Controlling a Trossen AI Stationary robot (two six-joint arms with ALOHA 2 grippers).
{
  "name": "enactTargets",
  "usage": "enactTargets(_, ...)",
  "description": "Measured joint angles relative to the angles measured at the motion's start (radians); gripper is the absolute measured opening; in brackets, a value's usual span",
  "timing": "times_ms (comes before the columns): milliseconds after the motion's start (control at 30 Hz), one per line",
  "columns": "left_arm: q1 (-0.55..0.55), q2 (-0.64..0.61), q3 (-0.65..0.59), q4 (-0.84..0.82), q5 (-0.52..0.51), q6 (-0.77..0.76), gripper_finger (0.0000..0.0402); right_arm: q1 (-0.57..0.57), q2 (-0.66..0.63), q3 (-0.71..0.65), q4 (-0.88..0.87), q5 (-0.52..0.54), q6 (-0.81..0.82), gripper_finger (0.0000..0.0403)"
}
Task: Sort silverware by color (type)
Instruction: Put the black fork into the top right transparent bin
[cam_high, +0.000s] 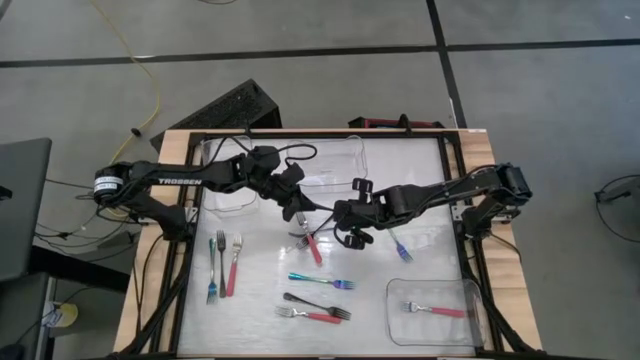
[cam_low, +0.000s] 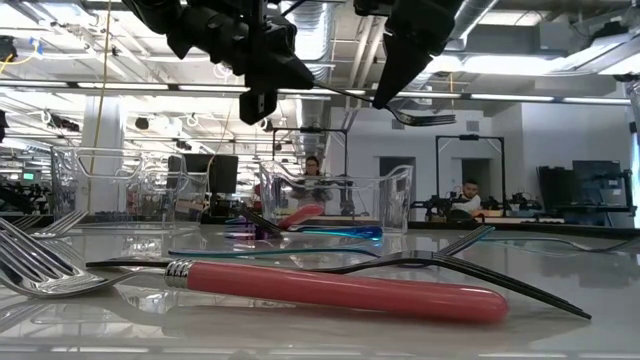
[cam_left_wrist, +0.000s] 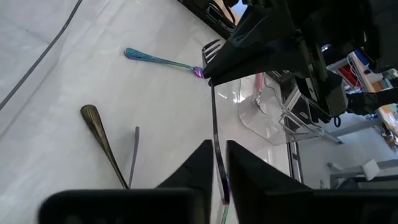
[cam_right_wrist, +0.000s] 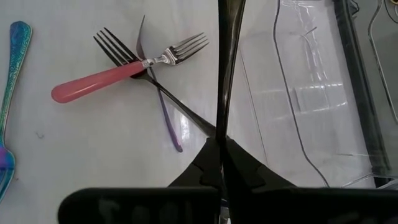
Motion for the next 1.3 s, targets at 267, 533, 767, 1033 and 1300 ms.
enactTargets(267, 0.0, 0.0, 0.0, -0.001, -0.027, -0.001, 0.0137, 0.0, 0.0, 0.0, 0.0, -0.001, 0.001, 0.0024)
enactTargets(533, 0.0, 0.0, 0.0, -0.002, -0.026, 0.02, 0.0096, 0.0, 0.0, 0.0, 0.0, 0.0, 0.003, 0.0024)
enactTargets(767, 0.0, 0.0, 0.0, -0.003, -0.025, 0.063, 0.0005, 0.0, 0.0, 0.0, 0.003, -0.011, -0.01, 0.0026)
enactTargets(1033, 0.0, 0.0, 0.0, -0.005, -0.041, 0.062, 0.0001, 0.003, -0.014, 0.008, 0.005, -0.031, -0.012, 0.0105)
enactTargets(1300, 0.097, 0.0, 0.02, -0.008, -0.079, 0.04, 0.0, 0.008, -0.183, 0.036, -0.072, -0.055, 0.079, 0.0215)
